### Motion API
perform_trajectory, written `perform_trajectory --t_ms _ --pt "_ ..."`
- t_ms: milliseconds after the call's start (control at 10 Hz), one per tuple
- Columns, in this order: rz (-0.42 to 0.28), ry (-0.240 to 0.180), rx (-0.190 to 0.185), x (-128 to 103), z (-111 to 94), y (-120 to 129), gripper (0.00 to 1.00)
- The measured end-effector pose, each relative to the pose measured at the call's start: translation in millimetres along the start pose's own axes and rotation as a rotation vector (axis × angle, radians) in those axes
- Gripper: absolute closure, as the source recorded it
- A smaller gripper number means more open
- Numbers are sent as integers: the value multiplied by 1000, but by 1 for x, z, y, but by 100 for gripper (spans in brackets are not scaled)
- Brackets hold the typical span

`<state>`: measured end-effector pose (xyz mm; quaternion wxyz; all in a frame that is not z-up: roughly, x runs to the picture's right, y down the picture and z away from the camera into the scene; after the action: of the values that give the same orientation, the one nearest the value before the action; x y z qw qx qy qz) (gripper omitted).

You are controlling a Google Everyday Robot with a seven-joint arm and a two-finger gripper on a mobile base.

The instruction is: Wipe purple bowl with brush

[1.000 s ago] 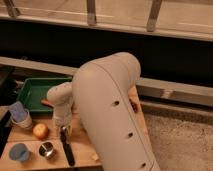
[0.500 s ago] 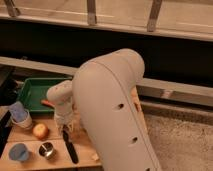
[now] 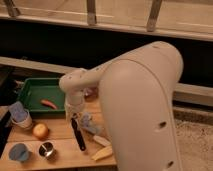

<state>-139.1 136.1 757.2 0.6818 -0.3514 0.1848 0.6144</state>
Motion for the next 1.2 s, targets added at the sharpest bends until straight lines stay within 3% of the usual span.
perform_trajectory --t_ms 400,900,1100,1200 --pt "57 -129 -50 -32 -61 -70 100" --pt "58 -133 -59 -33 -62 -71 100" --pt "59 -135 11 -42 -60 -80 100" --pt "58 -145 23 -51 -62 -81 100"
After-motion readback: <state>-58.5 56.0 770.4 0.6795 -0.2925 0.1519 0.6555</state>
